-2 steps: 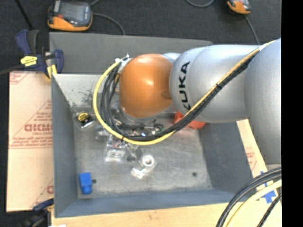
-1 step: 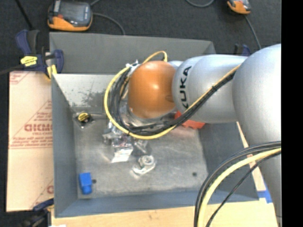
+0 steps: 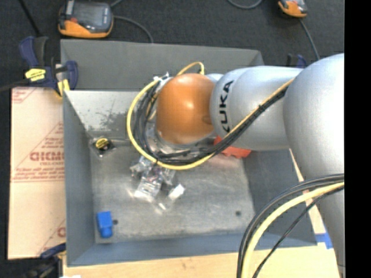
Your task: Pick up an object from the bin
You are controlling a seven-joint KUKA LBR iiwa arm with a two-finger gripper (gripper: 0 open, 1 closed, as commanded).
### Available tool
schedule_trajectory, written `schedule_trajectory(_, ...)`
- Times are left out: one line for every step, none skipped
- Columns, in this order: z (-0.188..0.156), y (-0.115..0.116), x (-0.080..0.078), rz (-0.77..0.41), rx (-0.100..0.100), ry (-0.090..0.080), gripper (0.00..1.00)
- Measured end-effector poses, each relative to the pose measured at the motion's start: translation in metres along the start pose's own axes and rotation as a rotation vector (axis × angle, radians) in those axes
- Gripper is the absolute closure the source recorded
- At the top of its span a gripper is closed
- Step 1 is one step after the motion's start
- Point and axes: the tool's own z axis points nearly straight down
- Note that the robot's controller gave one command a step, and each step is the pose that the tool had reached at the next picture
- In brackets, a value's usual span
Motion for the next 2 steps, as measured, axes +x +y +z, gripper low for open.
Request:
schedule_trajectory(-0.125, 0.007, 0.003, -0.015, -0.001, 0.006, 1.00)
schedule_trajectory(-0.174, 0.023, 0.025, -0.025, -0.003, 0.008, 1.00)
